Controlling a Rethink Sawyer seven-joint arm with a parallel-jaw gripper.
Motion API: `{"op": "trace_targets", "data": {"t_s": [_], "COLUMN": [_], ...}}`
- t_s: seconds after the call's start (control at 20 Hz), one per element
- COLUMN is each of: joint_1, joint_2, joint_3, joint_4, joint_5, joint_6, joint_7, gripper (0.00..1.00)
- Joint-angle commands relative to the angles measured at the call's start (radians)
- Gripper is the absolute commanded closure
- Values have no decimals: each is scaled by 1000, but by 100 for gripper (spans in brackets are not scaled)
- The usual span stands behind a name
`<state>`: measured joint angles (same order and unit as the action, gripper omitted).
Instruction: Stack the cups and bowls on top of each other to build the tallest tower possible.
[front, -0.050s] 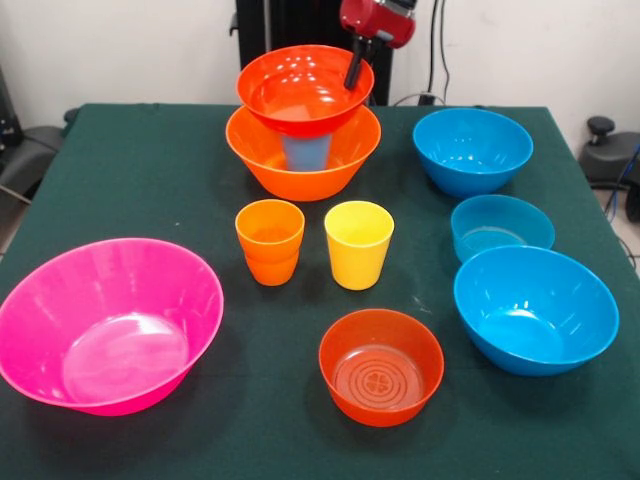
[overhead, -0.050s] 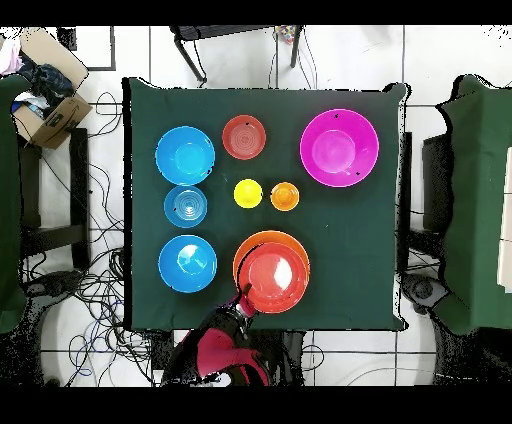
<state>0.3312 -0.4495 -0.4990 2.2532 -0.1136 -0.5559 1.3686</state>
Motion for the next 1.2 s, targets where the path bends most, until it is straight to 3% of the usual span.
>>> {"op": "trace_targets", "data": {"t_s": [0.05,0.35,0.4,0.55,0.65,1.2], "joint_1": [-3,-5,-29,-6,-30,-32], "joint_2": [67,63,56,49,38,37], "joint_3": [45,52,69,55,74,77], "joint_4": [-84,-82,-67,-85,-70,-76], "joint_5": [-8,-8,-8,-21,-23,-27], "joint_6": [18,19,4,14,2,17], "joint_7": [134,141,175,137,169,172], "gripper": [100,100,0,0,0,0]}}
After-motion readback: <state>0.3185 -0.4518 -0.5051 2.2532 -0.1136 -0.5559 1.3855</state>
